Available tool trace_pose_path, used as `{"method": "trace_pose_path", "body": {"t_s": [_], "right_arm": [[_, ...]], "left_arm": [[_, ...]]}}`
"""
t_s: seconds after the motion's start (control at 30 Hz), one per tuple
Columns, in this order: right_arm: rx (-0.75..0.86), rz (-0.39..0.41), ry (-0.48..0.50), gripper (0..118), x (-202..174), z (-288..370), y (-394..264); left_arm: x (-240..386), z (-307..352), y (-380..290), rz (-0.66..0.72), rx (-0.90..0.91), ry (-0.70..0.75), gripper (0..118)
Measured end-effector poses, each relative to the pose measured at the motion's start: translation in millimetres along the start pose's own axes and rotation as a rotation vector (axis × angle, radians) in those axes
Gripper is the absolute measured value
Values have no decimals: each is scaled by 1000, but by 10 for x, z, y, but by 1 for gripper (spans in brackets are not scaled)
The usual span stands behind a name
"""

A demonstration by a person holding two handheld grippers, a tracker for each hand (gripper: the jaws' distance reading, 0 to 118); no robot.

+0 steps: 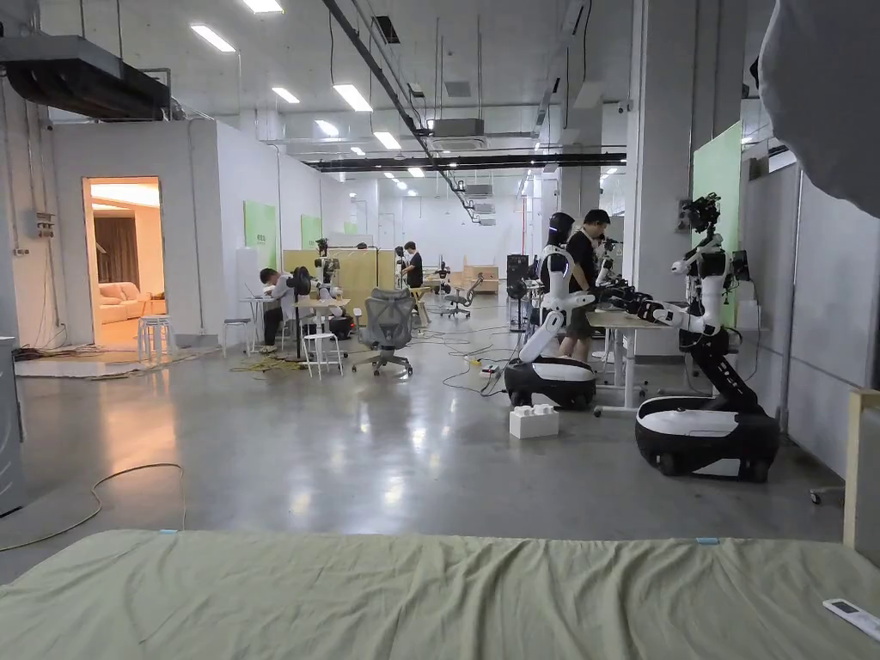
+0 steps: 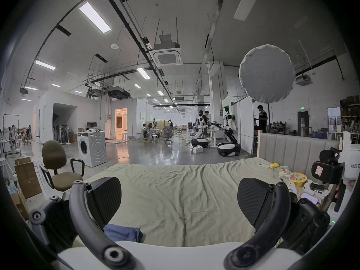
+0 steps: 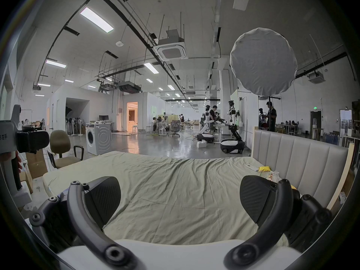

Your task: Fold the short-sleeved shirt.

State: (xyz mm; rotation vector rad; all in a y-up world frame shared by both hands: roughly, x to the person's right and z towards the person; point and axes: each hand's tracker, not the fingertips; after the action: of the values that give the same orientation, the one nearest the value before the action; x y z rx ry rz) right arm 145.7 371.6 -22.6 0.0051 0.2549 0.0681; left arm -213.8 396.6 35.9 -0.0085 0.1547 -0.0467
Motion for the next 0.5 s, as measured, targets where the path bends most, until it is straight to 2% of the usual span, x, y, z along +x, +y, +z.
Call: {"method": "trace_pose_path", "body": {"t_s": [0.23, 0.5], "right_arm": [[38, -37, 3, 118, -34, 71, 185], [25, -11, 8, 118, 10, -11, 48]], "left_arm": [[-66, 0, -14, -23, -11, 31, 118], [-74, 20, 21, -12, 5, 22, 118]]}}
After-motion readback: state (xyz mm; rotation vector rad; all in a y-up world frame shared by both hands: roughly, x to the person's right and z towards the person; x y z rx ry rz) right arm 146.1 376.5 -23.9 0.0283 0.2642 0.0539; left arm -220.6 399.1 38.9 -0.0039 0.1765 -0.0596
